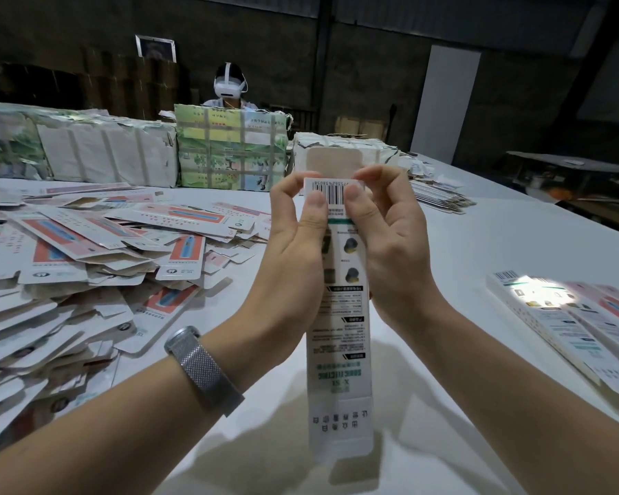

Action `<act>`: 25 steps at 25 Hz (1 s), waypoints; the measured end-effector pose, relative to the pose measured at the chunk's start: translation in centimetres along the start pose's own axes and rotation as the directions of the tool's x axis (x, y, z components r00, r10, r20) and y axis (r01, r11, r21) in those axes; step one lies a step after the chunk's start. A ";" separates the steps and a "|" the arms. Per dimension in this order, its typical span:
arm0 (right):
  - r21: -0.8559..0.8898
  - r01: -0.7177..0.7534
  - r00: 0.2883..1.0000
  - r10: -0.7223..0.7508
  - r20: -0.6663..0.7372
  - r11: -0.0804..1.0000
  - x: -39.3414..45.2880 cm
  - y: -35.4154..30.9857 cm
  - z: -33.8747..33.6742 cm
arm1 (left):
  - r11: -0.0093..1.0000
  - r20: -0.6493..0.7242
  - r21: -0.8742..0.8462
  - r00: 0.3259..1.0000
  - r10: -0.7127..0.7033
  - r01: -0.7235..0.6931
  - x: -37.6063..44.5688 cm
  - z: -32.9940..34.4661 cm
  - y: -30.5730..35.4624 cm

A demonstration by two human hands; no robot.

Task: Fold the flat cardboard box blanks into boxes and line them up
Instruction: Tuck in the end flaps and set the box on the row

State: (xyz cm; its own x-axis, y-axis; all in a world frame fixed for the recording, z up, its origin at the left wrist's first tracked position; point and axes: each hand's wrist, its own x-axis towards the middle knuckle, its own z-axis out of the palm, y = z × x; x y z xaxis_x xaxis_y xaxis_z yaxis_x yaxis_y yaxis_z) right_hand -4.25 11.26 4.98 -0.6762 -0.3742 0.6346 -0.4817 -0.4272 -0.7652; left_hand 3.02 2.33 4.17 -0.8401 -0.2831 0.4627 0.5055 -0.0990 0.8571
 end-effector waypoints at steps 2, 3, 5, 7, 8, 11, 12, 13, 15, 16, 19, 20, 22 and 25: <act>0.014 0.016 1.000 -0.016 -0.013 1.000 0.1 0.1 -0.2 | 0.999 0.005 -0.020 0.999 -0.048 0.048 0.0 0.2 0.1; 0.030 0.018 1.000 -0.017 -0.014 0.999 0.1 0.1 -0.4 | 0.997 0.008 -0.032 0.998 -0.066 0.067 0.0 0.3 0.1; 0.054 0.025 1.000 -0.025 -0.005 0.998 0.2 0.0 -0.4 | 0.994 0.019 -0.045 0.995 -0.095 0.096 0.0 0.3 0.3; 0.059 0.022 1.000 -0.021 -0.003 0.998 0.1 -0.2 -0.3 | 0.993 0.042 -0.035 0.993 -0.112 0.114 0.2 0.1 0.5; 0.070 0.001 1.000 0.000 -0.006 0.998 0.1 -0.4 -0.3 | 0.992 0.053 -0.024 0.991 -0.120 0.121 0.3 0.0 0.5; 0.102 -0.111 0.993 0.114 -0.028 0.989 0.2 -1.0 -0.3 | 0.990 0.065 0.029 0.988 -0.139 0.137 0.4 -0.2 0.5; 0.090 -0.140 0.989 0.144 -0.036 0.986 0.3 -1.2 -0.3 | 0.990 0.063 0.046 0.989 -0.137 0.134 0.4 -0.2 0.5; 0.077 -0.158 0.986 0.161 -0.041 0.984 0.4 -1.4 -0.4 | 0.990 0.065 0.063 0.990 -0.129 0.124 0.4 -0.2 0.4; 0.067 -0.161 0.986 0.164 -0.039 0.985 0.6 -1.5 -0.4 | 0.991 0.092 0.111 0.992 -0.085 0.075 0.3 -0.1 0.4; 0.059 -0.152 0.987 0.154 -0.038 0.987 0.6 -1.6 -0.4 | 0.991 0.111 0.131 0.992 -0.055 0.040 0.3 -0.2 0.3; 0.025 -0.125 0.992 0.126 -0.024 0.992 0.7 -1.7 -0.4 | 0.988 0.149 0.153 0.989 0.012 -0.035 0.3 -0.4 0.1; 0.021 -0.128 0.991 0.128 -0.025 0.992 0.7 -1.8 -0.4 | 0.985 0.156 0.162 0.987 0.027 -0.053 0.3 -0.4 0.0; 0.014 -0.139 0.990 0.139 -0.034 0.990 0.6 -1.9 -0.6 | 0.981 0.173 0.177 0.984 0.051 -0.082 0.3 -0.6 -0.1; -0.029 -0.153 0.987 0.151 -0.053 0.988 0.6 -2.1 -0.5 | 0.973 0.200 0.204 0.977 0.069 -0.111 0.3 -0.8 -0.3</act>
State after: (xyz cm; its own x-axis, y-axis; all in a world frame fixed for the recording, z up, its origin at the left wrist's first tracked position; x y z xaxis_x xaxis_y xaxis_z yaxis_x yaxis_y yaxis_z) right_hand -3.96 12.36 6.94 -0.7699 -0.3901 0.5051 -0.3886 -0.3412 -0.8559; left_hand 2.81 1.49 3.86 -0.8254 -0.0930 0.5568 0.5444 0.1300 0.8287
